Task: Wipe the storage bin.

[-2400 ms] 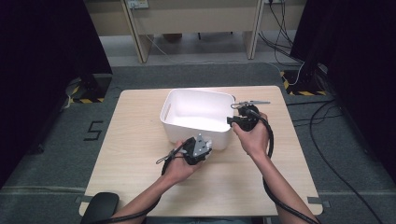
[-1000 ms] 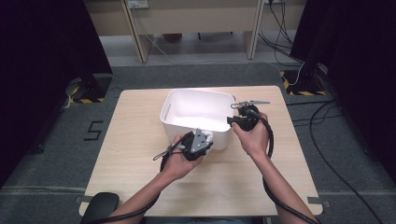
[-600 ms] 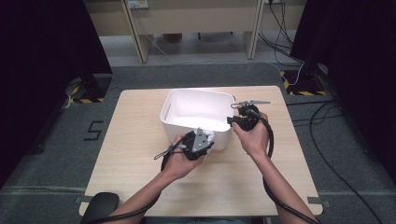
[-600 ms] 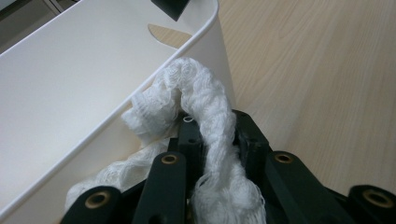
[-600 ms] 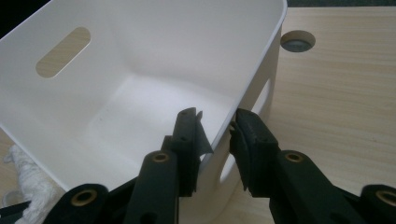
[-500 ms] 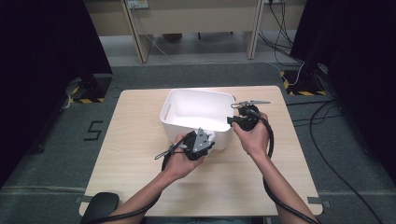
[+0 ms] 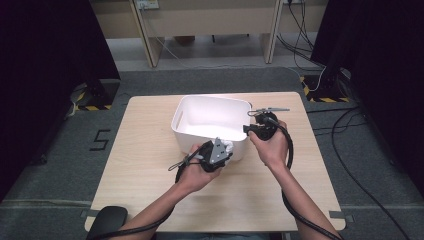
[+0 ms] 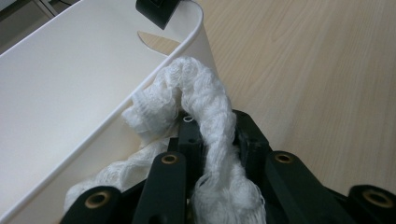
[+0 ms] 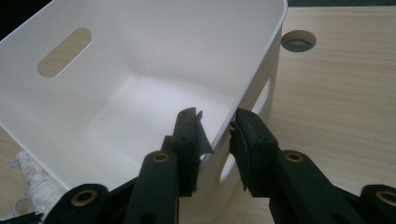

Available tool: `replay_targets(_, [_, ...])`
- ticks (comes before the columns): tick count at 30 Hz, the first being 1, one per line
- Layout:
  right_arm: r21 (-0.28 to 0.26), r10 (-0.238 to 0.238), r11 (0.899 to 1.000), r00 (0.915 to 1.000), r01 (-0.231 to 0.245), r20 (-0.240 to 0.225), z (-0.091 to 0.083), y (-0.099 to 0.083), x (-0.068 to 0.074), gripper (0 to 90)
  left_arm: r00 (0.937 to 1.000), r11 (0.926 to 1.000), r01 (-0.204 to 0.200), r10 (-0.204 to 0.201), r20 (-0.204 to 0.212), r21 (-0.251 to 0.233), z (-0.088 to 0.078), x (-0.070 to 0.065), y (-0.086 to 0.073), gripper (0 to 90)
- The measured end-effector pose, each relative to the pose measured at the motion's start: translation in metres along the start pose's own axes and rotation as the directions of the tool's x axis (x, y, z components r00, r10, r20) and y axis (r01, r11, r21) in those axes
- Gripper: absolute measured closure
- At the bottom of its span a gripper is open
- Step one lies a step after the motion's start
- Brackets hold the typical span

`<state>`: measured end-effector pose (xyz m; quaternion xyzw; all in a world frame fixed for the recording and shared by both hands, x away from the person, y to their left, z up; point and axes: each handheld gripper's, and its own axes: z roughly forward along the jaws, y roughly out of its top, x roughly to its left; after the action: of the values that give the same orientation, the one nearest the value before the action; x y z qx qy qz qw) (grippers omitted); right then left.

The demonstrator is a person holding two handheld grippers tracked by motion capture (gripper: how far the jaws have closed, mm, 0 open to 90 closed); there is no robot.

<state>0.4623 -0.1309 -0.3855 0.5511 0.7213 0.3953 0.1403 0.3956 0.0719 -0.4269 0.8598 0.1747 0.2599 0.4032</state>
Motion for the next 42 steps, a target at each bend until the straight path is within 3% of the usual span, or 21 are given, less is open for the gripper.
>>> replay_targets(20, [0.000,0.001,1.000,1.0000,-0.001,-0.002,0.000,0.000,0.000,71.1,1.0000,1.0000,0.008,-0.008,0.000,-0.001,0.009,-0.003,-0.010,75.6])
replay_targets(42, [-0.002,0.000,1.000,1.0000,0.000,-0.005,0.000,0.001,-0.001,71.4,0.9999,0.9995,0.004,-0.004,0.010,0.030,0.022,-0.007,-0.022,75.6])
